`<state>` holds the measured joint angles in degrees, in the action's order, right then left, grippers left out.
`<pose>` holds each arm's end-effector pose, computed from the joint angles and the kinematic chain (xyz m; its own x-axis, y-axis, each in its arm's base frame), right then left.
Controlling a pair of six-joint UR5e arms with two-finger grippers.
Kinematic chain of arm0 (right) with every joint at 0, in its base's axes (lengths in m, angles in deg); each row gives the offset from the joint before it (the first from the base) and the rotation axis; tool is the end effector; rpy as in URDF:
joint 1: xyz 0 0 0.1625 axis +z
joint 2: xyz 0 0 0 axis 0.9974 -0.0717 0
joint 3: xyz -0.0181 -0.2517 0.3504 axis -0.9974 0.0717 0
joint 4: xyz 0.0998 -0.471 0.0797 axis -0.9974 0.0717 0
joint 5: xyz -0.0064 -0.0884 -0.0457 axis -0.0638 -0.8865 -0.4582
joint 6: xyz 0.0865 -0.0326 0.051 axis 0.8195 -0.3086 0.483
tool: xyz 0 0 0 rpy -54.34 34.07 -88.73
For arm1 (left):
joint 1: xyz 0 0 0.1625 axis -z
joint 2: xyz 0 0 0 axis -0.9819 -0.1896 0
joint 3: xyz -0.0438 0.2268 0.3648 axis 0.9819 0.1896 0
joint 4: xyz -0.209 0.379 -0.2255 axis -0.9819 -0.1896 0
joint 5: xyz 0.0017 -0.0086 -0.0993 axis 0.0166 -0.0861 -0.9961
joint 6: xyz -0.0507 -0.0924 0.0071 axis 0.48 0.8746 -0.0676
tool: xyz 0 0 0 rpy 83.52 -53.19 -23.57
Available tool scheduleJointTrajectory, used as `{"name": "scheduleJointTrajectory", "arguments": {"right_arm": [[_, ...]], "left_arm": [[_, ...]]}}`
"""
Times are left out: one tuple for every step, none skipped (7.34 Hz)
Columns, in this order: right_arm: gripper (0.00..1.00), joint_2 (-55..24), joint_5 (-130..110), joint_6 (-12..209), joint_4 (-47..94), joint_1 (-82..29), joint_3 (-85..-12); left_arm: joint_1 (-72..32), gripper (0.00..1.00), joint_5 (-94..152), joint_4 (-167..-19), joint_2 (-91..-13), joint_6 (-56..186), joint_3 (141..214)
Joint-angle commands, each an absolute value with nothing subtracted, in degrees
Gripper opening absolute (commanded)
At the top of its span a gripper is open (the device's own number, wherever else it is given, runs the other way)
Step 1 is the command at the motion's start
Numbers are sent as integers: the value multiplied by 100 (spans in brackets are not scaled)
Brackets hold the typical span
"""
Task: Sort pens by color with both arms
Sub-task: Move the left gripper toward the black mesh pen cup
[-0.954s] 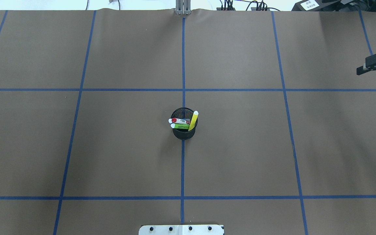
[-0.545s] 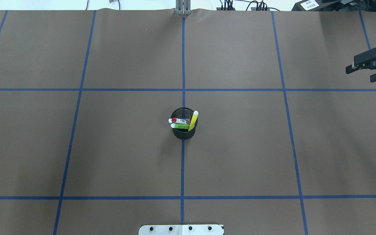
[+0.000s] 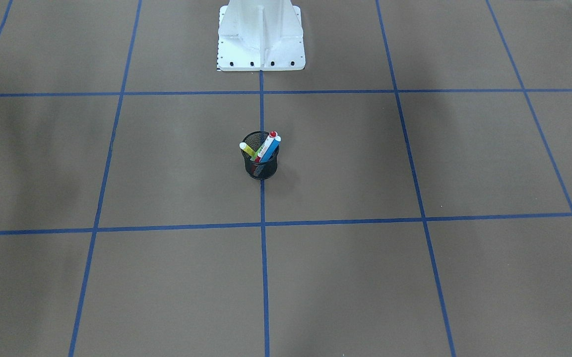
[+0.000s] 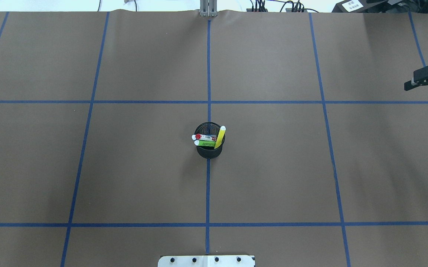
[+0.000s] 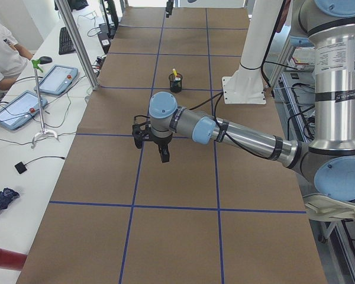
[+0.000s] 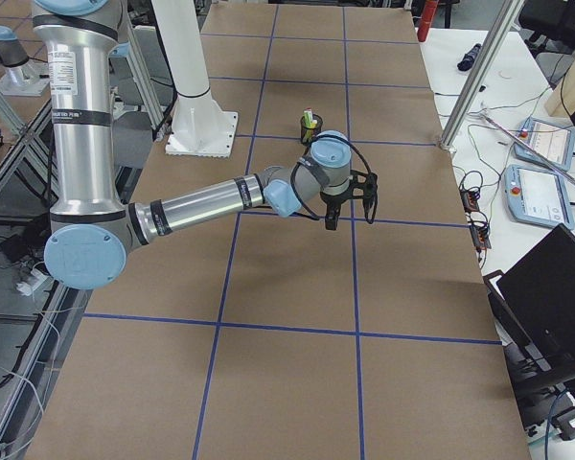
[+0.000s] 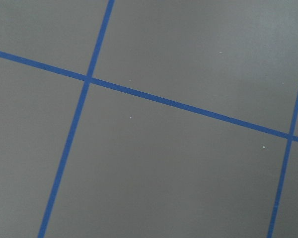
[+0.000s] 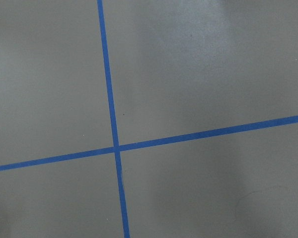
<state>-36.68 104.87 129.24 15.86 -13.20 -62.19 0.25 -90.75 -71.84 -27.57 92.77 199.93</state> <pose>-0.1162 -0.5579 0.4637 0.5195 0.1400 0.8429 -0.2141 0.9763 -0.0302 0.0475 -0.5270 0.4609 0.5241 -0.2889 -0.8012 0.2526 0.9511 -0.1778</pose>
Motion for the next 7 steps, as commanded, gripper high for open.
{"name": "scheduleJointTrajectory", "arguments": {"right_arm": [[99, -3874, 10490, 12442, 1586, -1136, -6197], [99, -3962, 10490, 12267, 1586, -1092, -6179], [99, -4006, 10490, 12178, 1586, -1057, -6188], [99, -4042, 10490, 12177, 1586, -1056, -6179], [99, -4051, 10490, 12169, 1586, -1048, -6179], [99, -4068, 10481, 12142, 1586, -1048, -6153], [99, -4138, 10481, 11925, 1586, -1030, -6153]], "left_arm": [[-784, 100, -9065, -7204, -3572, 11369, 20202], [-1171, 100, -9012, -7204, -4012, 12092, 20194], [-1601, 100, -8742, -7204, -4504, 12726, 20185], [-2179, 100, -8322, -7204, -4840, 13307, 20133], [-2672, 100, -7787, -7204, -5156, 14165, 20080], [-2964, 100, -7573, -7204, -5464, 14670, 19984], [-3220, 100, -7510, -7204, -5806, 15249, 19765]]}}
